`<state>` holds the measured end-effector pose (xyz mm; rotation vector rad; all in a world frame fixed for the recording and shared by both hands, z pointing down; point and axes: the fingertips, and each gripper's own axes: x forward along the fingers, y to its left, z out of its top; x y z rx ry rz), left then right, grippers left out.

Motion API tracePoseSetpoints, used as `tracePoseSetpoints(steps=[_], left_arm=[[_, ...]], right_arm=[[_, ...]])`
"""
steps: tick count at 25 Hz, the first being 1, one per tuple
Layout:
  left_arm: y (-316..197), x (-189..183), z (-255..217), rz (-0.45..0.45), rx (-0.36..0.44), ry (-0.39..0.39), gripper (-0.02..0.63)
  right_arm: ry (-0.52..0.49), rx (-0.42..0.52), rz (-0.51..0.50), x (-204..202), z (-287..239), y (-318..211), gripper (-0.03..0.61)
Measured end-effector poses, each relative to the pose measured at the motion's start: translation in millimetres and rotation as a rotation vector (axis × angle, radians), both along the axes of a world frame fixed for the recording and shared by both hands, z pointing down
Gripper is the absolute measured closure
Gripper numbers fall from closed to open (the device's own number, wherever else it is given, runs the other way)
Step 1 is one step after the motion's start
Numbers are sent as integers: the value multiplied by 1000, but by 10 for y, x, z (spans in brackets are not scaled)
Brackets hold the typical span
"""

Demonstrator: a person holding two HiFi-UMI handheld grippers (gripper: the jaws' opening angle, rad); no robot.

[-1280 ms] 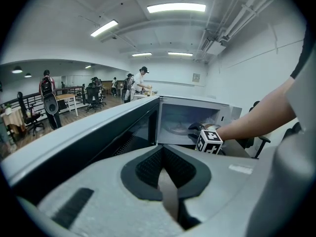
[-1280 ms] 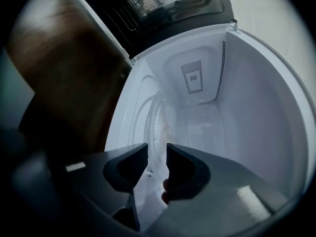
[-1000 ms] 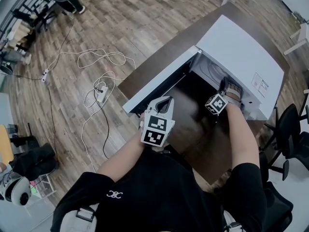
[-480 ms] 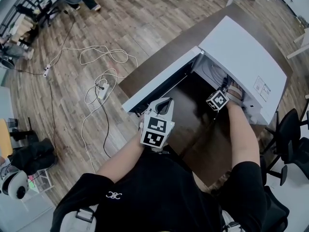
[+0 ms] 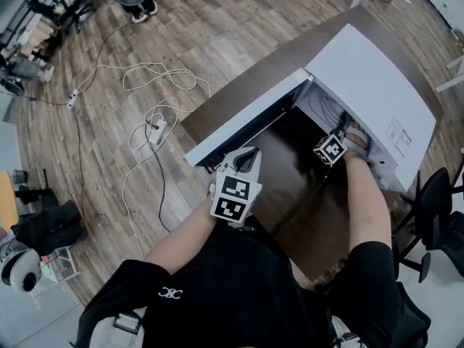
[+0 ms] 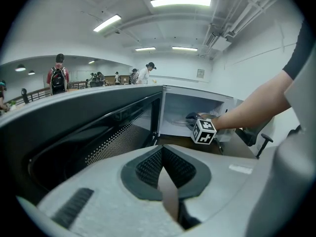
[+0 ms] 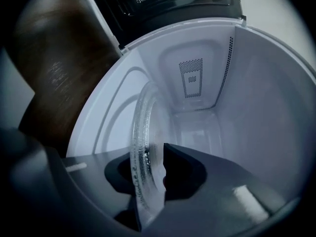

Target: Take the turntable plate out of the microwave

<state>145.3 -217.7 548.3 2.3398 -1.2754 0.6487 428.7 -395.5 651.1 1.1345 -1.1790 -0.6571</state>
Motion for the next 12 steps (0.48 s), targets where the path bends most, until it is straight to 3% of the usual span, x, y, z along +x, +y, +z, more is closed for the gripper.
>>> tracePoseSetpoints(steps=[5, 12], left_arm=[[10, -7, -12, 5, 8, -4, 606], [10, 13, -80, 36, 33, -4, 606]], right_arm=[[72, 86, -52, -42, -48, 62, 537], [97, 144, -31, -82, -184, 86, 546]])
